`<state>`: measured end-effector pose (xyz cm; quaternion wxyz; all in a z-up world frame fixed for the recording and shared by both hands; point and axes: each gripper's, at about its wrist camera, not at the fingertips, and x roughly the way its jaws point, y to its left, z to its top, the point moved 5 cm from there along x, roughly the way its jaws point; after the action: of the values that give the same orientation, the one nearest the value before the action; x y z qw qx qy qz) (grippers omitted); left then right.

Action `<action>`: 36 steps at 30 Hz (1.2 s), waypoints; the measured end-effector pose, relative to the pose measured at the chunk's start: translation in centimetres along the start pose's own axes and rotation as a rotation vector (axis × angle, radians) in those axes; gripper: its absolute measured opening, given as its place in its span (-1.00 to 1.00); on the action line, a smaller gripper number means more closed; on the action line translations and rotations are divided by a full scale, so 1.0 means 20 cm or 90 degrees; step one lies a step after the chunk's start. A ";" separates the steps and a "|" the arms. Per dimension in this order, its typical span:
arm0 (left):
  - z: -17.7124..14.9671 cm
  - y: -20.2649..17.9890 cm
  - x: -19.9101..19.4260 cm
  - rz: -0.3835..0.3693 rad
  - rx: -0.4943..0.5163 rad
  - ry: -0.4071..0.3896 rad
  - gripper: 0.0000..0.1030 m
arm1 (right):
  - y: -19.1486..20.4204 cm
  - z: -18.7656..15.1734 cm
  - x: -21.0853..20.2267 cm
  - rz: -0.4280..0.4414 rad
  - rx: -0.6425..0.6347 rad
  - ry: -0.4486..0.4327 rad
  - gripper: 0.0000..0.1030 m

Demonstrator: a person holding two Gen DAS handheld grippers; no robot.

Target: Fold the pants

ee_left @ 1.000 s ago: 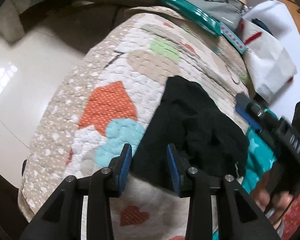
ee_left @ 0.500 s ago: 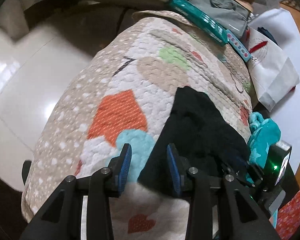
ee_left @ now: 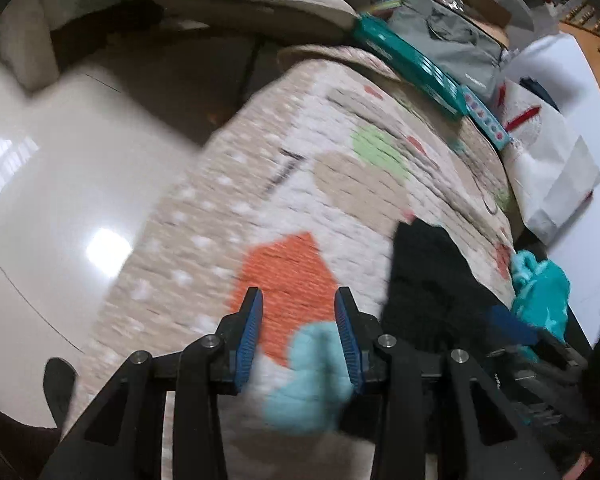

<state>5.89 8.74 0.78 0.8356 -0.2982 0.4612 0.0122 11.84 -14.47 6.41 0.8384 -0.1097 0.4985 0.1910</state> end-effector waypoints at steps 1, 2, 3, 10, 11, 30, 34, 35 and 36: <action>0.01 0.03 -0.01 -0.006 -0.010 -0.002 -0.30 | 0.04 -0.01 0.08 -0.015 -0.021 0.032 0.09; 0.03 0.06 -0.03 -0.017 -0.026 -0.004 -0.30 | 0.05 -0.03 0.14 -0.026 -0.031 0.060 -0.80; 0.04 0.07 -0.04 -0.024 -0.034 -0.006 -0.30 | 0.05 -0.06 0.18 -0.030 -0.025 0.088 -0.76; 0.04 0.09 -0.02 -0.107 -0.106 0.024 -0.20 | -0.22 -0.29 -0.02 -0.026 0.078 0.084 -0.76; 0.03 0.07 -0.01 -0.114 -0.105 0.032 -0.20 | -0.25 -0.35 -0.06 -0.024 0.093 0.088 -0.76; -0.25 -0.25 0.18 -0.172 -0.002 0.140 -0.08 | -0.26 -0.48 -0.33 -0.031 0.086 0.134 -0.34; -0.29 -0.33 0.20 -0.168 0.040 0.141 -0.07 | -0.18 -0.08 -0.34 0.006 0.043 0.025 0.44; -0.31 -0.35 0.20 -0.166 0.059 0.139 -0.07 | -0.14 -0.01 -0.30 0.017 0.030 0.020 0.50; -0.33 -0.38 0.20 -0.165 0.080 0.142 -0.07 | -0.10 0.08 -0.23 0.026 0.019 0.022 0.50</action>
<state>5.40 -1.99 -1.28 0.7910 -0.3021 0.5082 -0.1576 11.88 -16.60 11.26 0.8271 -0.0905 0.5178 0.1990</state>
